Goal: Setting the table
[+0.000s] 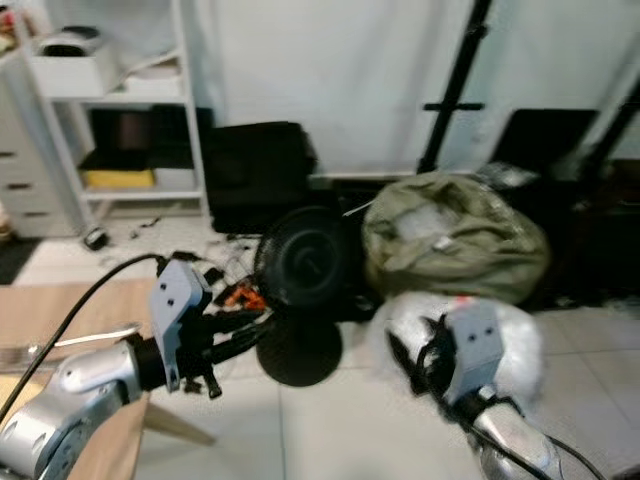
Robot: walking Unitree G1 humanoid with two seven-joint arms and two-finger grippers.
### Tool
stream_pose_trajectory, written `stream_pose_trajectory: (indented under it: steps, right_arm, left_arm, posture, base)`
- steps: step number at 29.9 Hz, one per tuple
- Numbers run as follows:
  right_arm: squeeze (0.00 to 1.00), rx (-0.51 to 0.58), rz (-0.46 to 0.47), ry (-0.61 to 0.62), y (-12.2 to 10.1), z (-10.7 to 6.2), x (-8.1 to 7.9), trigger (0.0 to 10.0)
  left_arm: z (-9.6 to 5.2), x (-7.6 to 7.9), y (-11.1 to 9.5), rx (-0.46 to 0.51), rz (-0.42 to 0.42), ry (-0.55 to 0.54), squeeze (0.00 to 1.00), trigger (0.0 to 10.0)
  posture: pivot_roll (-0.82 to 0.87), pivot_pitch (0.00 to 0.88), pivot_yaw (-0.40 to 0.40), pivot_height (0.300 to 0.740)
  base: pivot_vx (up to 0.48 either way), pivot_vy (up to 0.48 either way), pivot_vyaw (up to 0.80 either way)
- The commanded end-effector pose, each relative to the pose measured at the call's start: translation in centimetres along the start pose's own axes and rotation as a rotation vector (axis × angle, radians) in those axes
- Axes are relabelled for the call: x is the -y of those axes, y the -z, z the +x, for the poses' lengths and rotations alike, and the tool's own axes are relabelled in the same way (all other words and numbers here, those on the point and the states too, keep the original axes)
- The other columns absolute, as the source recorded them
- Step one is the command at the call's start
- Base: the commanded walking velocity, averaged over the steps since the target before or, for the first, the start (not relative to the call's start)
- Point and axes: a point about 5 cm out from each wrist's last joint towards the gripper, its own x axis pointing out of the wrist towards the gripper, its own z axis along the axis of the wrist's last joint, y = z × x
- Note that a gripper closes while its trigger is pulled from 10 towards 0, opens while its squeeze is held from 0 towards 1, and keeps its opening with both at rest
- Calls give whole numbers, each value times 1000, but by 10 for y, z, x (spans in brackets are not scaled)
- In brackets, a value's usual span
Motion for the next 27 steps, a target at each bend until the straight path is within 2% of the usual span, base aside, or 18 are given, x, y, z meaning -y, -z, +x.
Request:
stream_pose_trajectory:
  steps: [1, 5, 9, 27]
  right_arm:
    - [0, -3, 24, -61, 0, -2, -7, 10000]
    - [0, 52, 98, -157, -11, -2, -17, 10000]
    - [0, 88, 137, -139, -15, -1, -15, 10000]
    - [0, 80, 178, -151, -12, 0, -20, 10000]
  left_arm:
    - [1, 3, 4, -7, -29, 17, 0, 10000]
    - [2, 4, 5, -6, -57, 40, 0, 10000]
    - [3, 4, 7, -11, -57, 47, 0, 10000]
    - [12, 0, 11, -10, -64, 17, 0, 10000]
  posture:
    - [53, 104, 91, 740]
    - [50, 102, 94, 740]
    - [48, 101, 94, 740]
    - [39, 92, 98, 740]
  base:
    - [0, 0, -800]
    - [0, 0, -794]
    - [0, 0, -788]
    - [0, 0, -788]
